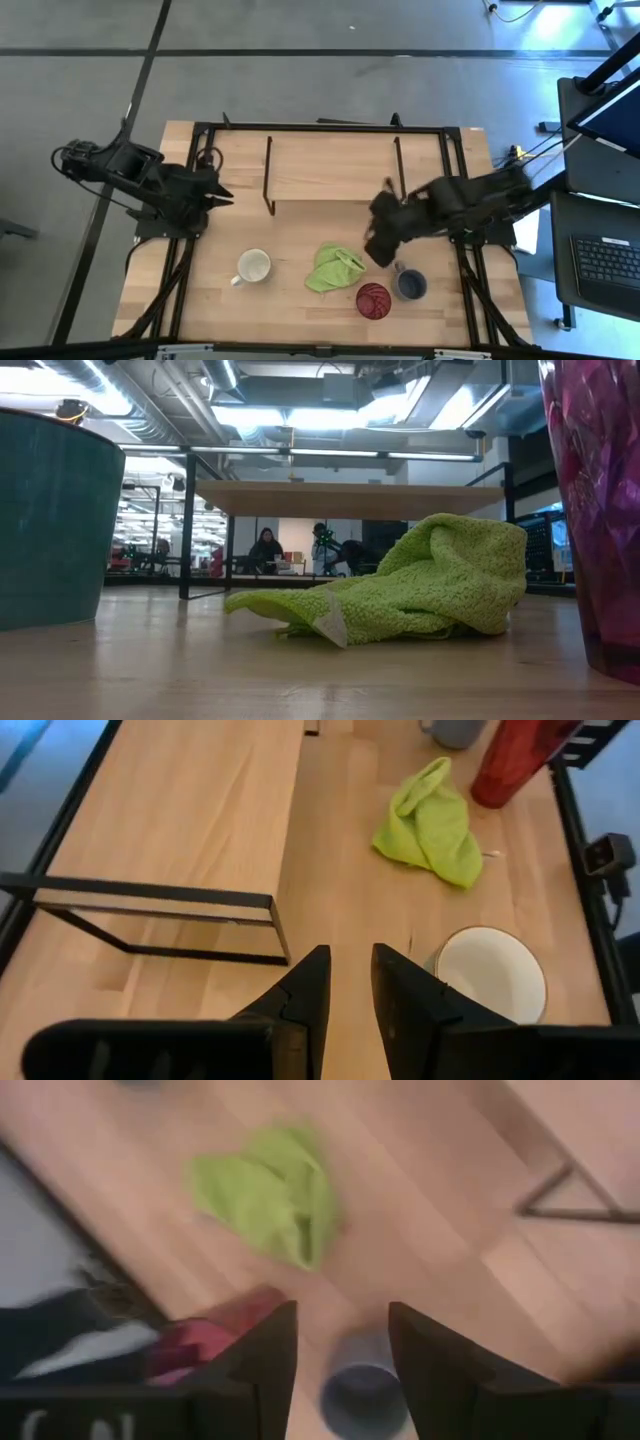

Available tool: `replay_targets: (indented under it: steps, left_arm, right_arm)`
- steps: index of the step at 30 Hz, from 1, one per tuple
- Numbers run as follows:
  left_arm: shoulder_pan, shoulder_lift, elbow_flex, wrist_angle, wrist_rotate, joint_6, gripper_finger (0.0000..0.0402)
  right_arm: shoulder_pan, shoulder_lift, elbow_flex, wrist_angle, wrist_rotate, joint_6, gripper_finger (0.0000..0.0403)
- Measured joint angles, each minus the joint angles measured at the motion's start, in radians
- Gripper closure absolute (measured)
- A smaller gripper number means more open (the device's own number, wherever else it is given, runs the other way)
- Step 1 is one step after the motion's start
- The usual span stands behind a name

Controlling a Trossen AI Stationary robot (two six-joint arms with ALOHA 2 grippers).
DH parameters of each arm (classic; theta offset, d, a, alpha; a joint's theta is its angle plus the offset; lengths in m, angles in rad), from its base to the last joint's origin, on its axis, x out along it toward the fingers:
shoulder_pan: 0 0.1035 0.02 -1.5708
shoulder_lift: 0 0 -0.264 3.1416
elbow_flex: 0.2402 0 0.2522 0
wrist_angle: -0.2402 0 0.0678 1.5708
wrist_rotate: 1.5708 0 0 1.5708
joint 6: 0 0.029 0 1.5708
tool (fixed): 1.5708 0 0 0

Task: Stack small to large cups/mugs on shelf
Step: Put the red cup on the shelf

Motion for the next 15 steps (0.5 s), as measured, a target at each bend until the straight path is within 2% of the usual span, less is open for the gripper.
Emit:
replay_targets:
  steps: [2, 6, 15]
  left_arm:
    - [0.013, -0.014, 0.0, -0.009, 0.002, 0.027, 0.0331]
    - [0.027, -0.034, 0.0, -0.024, 0.035, 0.066, 0.0331]
    - [0.05, -0.039, -0.005, -0.047, 0.129, 0.147, 0.0331]
  right_arm:
    - [0.011, 0.045, 0.032, 0.03, -0.023, 0.016, 0.0244]
    - [0.045, 0.087, 0.053, 0.011, -0.142, 0.088, 0.0244]
    - [0.167, 0.2, 0.031, 0.019, -0.148, 0.333, 0.0244]
